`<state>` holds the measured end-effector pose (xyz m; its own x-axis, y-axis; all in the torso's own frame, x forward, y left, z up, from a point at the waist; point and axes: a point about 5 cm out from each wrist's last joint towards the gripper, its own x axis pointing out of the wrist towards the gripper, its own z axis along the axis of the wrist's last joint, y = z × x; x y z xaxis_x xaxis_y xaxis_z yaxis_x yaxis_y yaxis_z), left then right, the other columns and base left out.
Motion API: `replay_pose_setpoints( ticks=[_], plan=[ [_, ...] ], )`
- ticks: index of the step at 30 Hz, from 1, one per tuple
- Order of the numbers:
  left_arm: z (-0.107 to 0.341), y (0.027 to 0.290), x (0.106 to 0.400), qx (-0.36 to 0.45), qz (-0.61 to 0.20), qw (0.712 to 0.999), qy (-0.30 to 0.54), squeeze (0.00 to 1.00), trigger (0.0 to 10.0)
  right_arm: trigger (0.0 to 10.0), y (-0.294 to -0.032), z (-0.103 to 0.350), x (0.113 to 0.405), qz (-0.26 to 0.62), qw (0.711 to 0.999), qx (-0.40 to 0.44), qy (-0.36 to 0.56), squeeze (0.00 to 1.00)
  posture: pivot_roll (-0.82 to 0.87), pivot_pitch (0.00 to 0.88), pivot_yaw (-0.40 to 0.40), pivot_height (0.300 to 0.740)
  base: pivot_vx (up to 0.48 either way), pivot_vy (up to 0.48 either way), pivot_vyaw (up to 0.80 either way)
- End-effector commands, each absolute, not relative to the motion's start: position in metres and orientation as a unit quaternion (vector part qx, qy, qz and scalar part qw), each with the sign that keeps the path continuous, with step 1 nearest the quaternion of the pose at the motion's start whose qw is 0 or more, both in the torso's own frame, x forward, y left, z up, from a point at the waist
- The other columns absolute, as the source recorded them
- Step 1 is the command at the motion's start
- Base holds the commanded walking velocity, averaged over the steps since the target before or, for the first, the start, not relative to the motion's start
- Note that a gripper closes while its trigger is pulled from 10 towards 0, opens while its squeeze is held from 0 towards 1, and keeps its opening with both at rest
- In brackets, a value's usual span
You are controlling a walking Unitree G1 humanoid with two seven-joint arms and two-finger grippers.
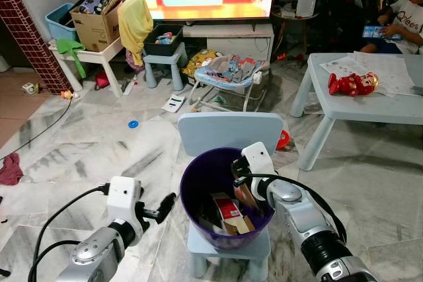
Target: Picking trash to rubbish bin
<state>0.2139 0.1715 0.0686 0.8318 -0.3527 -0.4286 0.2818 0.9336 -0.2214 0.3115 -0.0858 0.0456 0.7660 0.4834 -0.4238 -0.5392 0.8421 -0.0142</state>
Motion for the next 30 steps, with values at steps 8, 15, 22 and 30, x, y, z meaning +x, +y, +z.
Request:
replay_pose_setpoints(
  ticks=[8,15,22,30],
  plan=[
    [0.086,0.165,0.228,-0.043,-0.181,0.961,0.204,1.00,10.0,10.0,-0.082,0.071,0.323,0.280,0.950,-0.050,0.130,1.00,0.10,0.000,0.044,0.740,0.000,0.000,0.00],
    [0.144,0.159,0.277,-0.031,-0.102,0.993,0.042,1.00,10.0,10.0,-0.110,0.154,0.338,0.191,0.980,0.019,-0.053,1.00,0.06,0.000,0.040,0.740,0.000,0.000,0.00],
    [0.178,0.153,0.296,-0.012,-0.068,0.997,-0.031,1.00,10.0,10.0,-0.157,0.199,0.332,0.067,0.989,0.017,-0.129,1.00,0.01,0.000,0.038,0.740,0.000,0.000,0.00],
    [0.183,0.154,0.304,0.002,-0.019,0.998,-0.055,0.00,10.0,10.0,-0.190,0.212,0.312,0.002,0.989,0.017,-0.149,1.00,-0.02,0.000,0.046,0.740,0.000,0.000,0.00]
  ],
)
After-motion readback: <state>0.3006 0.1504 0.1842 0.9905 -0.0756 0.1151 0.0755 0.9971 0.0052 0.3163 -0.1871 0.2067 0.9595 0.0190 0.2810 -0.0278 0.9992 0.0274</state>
